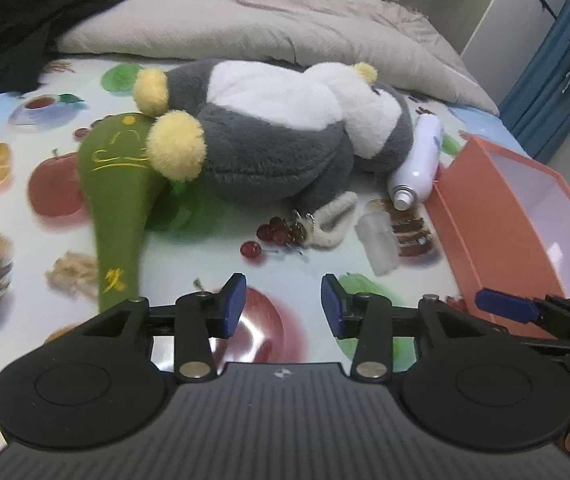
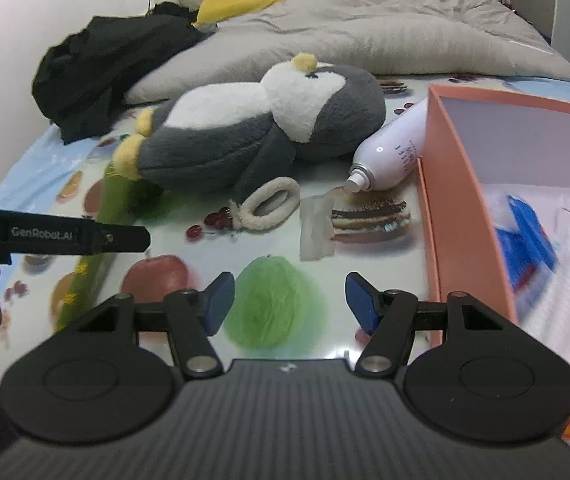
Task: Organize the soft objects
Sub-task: 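Grasp the clear cup with the right gripper while the left grasps the hair tie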
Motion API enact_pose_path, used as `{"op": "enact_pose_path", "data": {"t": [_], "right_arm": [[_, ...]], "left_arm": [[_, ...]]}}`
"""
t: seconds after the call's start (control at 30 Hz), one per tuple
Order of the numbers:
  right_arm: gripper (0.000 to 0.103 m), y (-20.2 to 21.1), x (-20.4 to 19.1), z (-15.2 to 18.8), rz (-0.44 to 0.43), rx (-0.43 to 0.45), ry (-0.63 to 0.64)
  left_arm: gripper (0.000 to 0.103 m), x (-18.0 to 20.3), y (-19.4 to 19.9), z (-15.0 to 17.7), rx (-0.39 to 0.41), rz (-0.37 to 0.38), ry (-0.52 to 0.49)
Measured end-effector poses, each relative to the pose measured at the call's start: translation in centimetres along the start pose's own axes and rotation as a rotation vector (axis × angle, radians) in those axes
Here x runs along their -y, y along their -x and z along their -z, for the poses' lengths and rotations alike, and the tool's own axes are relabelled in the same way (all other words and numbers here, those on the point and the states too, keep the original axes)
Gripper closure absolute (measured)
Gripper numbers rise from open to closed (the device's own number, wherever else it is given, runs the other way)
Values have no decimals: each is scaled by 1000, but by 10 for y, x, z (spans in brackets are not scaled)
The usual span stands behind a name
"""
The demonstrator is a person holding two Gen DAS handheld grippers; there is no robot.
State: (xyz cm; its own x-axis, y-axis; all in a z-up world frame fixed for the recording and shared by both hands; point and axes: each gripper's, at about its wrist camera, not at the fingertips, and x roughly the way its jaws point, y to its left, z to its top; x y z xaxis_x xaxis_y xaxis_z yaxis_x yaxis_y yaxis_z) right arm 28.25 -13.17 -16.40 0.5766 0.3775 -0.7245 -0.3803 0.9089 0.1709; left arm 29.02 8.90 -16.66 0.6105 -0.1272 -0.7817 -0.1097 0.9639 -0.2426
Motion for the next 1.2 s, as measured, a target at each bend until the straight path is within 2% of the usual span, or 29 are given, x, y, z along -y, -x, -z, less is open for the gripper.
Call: {"op": "enact_pose_path", "data": {"t": [0.07,0.13,0.2,0.43,0.57,0.63,0.77,0.8,1.0,1.07,1.1,1.2], "right_arm": [[39,-17,3,-5,7,-15,-3],[40,-33,6,-10,13,-25,-10],[40,-48,10,-13,17,-37,-12],[43,-88,16,-15,20,-67,-22],[47,-97,16,-18,23,-53,-14],[52,-101,14,-19,28,-46,-1],[74,-101,10,-20,46,-43,26],[75,-101,11,-20,53,-42,27],[82,-94,12,-18,60,-37,16],[82,-92,11,-16,58,-37,15],[82,-91,10,-16,61,-37,18],[82,-88,9,-14,64,-33,8]], "left_arm": [[48,-2,-17,-6,-13,4,-18],[47,-3,-33,-11,-14,0,-42],[47,-6,-48,-15,-16,-5,-56],[46,-11,-82,-26,-35,72,-58],[46,-8,-92,-31,-28,106,-53],[47,-7,-97,-33,-26,119,-38],[47,-2,-102,-36,-15,148,-16],[47,0,-104,-37,-19,150,-16],[53,17,-111,-38,-21,116,-49],[62,20,-114,-37,-29,75,-61],[64,23,-117,-37,-41,42,-70],[70,28,-118,-36,-35,15,-77]]}}
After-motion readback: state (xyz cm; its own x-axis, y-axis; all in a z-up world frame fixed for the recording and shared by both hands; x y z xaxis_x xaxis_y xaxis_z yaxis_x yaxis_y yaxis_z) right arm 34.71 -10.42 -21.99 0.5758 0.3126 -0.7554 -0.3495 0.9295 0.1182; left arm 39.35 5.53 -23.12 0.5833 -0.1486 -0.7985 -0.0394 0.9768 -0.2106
